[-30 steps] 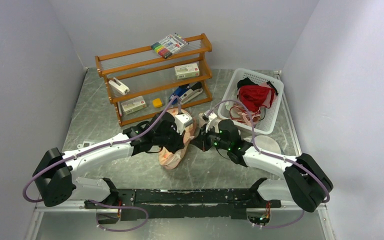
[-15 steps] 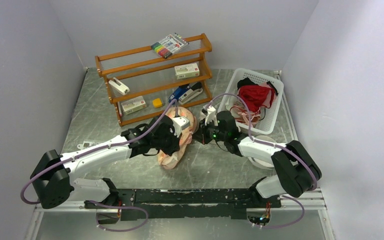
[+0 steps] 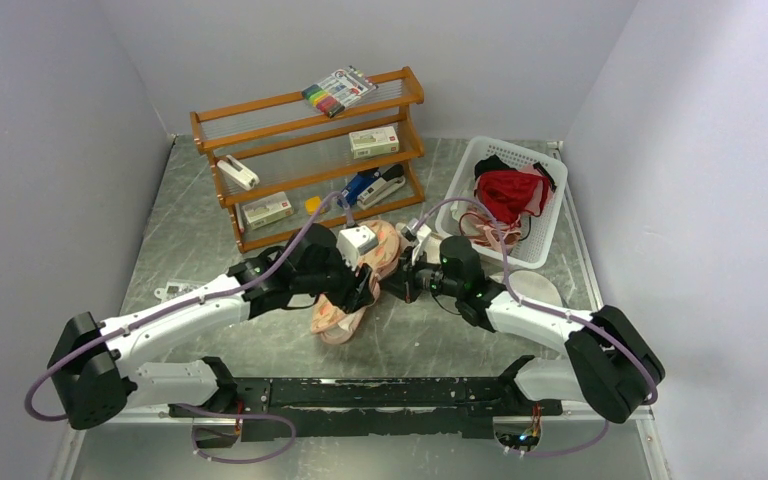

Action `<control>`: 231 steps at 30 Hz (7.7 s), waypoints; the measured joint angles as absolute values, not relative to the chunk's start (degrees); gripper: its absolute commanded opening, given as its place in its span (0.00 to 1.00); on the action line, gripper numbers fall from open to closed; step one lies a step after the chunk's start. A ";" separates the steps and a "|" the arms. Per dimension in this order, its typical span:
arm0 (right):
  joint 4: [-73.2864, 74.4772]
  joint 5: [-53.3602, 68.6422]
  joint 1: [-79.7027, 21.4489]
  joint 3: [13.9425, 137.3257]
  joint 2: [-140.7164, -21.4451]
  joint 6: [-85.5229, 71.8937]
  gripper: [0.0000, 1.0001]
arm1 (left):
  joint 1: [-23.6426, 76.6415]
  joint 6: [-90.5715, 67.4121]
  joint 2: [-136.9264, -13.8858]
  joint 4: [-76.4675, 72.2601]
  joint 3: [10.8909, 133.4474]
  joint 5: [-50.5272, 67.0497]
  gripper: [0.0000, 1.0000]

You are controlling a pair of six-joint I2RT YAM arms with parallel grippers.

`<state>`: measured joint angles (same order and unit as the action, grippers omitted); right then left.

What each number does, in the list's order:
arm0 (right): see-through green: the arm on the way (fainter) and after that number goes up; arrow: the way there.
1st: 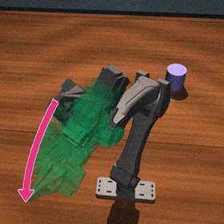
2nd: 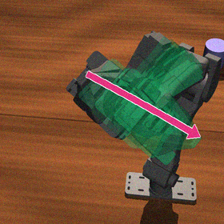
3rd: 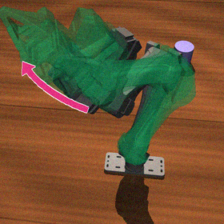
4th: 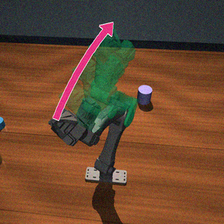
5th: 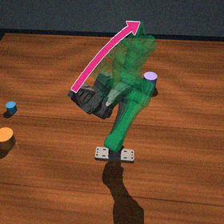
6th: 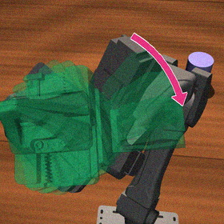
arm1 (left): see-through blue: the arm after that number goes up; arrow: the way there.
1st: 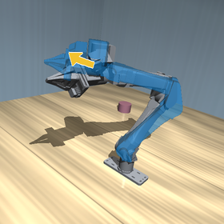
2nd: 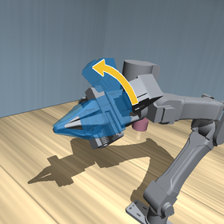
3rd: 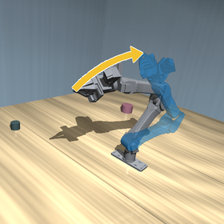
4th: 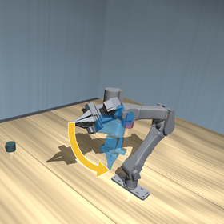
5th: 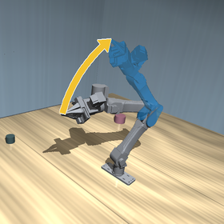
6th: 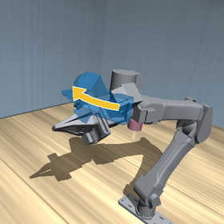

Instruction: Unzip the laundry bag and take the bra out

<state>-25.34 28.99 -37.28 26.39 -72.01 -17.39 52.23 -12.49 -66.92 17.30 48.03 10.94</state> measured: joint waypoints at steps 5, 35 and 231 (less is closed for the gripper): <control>-25.87 29.08 -37.89 26.09 -71.72 -18.17 0.00 | 52.23 -12.45 -71.81 16.67 51.55 10.00 0.55; -18.46 18.17 -39.97 33.08 -77.45 -16.25 0.00 | 52.23 -12.47 -68.66 22.02 48.97 -0.78 0.07; -5.34 15.75 -53.19 38.46 -68.45 -2.33 0.88 | 47.33 7.73 -44.99 1.37 45.21 -28.91 0.89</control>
<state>-5.34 15.75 -53.19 38.46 -68.45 -2.33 47.33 7.73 -44.99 1.37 45.21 -28.91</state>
